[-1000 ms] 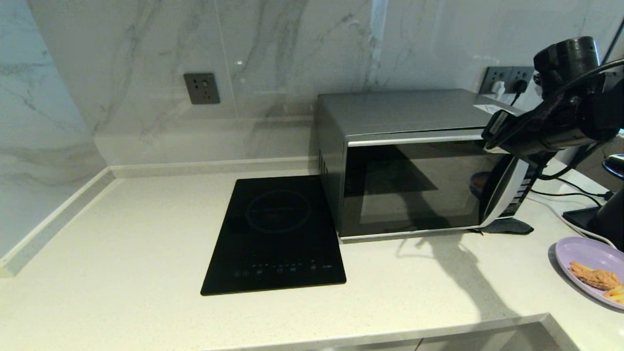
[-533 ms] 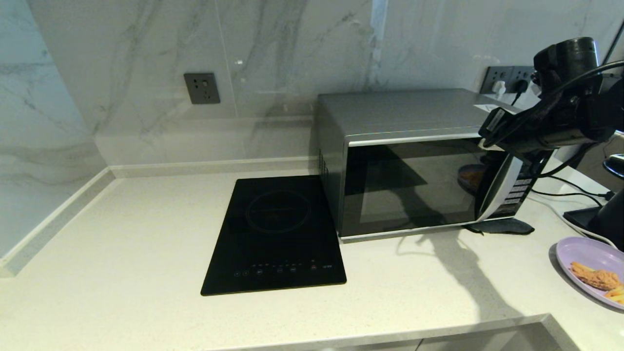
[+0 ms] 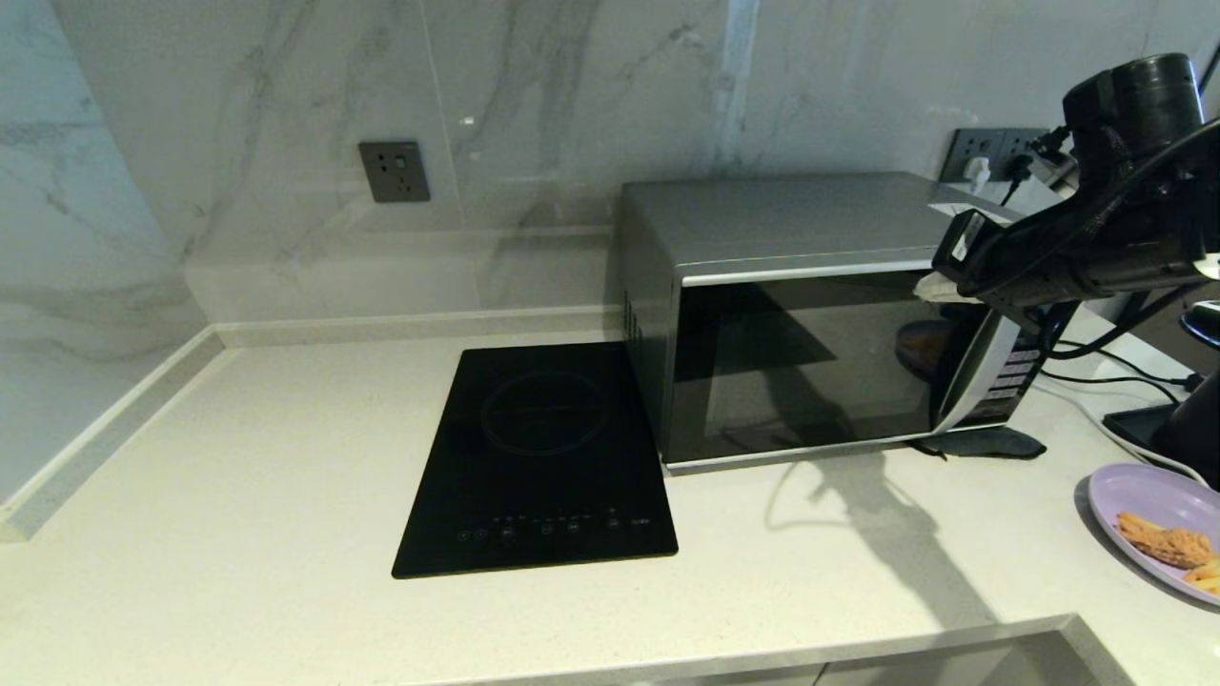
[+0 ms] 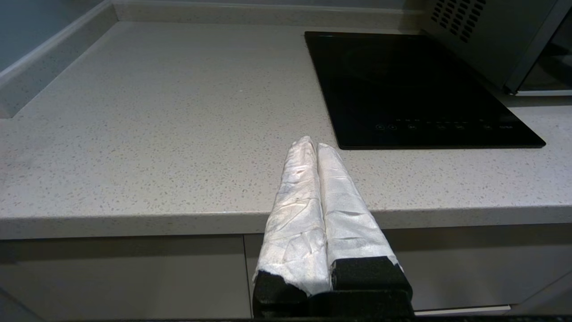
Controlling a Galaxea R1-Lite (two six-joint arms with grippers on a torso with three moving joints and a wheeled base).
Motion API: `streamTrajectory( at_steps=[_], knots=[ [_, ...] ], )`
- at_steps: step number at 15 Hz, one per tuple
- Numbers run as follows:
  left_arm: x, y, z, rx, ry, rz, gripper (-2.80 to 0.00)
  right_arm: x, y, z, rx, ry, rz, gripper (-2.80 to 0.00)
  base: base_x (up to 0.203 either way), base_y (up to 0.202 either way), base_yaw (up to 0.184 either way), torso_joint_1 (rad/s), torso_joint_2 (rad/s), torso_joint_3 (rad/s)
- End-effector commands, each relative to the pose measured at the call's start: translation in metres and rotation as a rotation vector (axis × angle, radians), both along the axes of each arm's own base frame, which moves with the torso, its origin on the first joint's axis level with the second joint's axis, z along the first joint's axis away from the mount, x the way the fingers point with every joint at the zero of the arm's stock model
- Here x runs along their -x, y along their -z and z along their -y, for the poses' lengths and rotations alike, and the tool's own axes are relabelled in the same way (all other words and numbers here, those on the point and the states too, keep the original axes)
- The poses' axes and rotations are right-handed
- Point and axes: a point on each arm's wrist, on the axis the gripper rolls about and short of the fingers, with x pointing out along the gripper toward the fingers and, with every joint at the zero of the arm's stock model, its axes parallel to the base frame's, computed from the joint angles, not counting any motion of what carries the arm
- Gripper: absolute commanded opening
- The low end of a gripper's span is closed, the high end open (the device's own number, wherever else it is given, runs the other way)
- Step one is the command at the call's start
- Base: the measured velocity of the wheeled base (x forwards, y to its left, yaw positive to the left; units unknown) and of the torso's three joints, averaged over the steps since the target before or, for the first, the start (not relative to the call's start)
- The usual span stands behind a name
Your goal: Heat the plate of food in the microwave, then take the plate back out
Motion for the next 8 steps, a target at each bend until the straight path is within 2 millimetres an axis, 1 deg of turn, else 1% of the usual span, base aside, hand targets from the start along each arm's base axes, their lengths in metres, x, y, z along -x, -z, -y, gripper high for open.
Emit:
streamTrajectory(
  at_steps=[1, 3, 5, 6, 8],
  knots=[
    [0.0, 0.0, 0.0, 0.001, -0.001, -0.001, -2.8, 0.026, -0.014, -0.019, -0.012, -0.077, 0.015, -2.8, 0.0, 0.0, 0.0, 0.0, 0.0, 0.0],
    [0.0, 0.0, 0.0, 0.001, -0.001, -0.001, -2.8, 0.041, -0.018, -0.031, -0.016, -0.125, 0.021, -2.8, 0.0, 0.0, 0.0, 0.0, 0.0, 0.0],
    [0.0, 0.0, 0.0, 0.001, -0.001, -0.001, -2.8, 0.064, -0.025, -0.041, -0.014, -0.186, 0.028, -2.8, 0.0, 0.0, 0.0, 0.0, 0.0, 0.0],
    [0.0, 0.0, 0.0, 0.001, -0.001, -0.001, -2.8, 0.074, -0.026, -0.05, -0.011, -0.231, 0.021, -2.8, 0.0, 0.0, 0.0, 0.0, 0.0, 0.0],
    [0.0, 0.0, 0.0, 0.001, -0.001, -0.001, -2.8, 0.086, -0.025, -0.066, 0.001, -0.296, 0.007, -2.8, 0.0, 0.0, 0.0, 0.0, 0.0, 0.0]
  ],
)
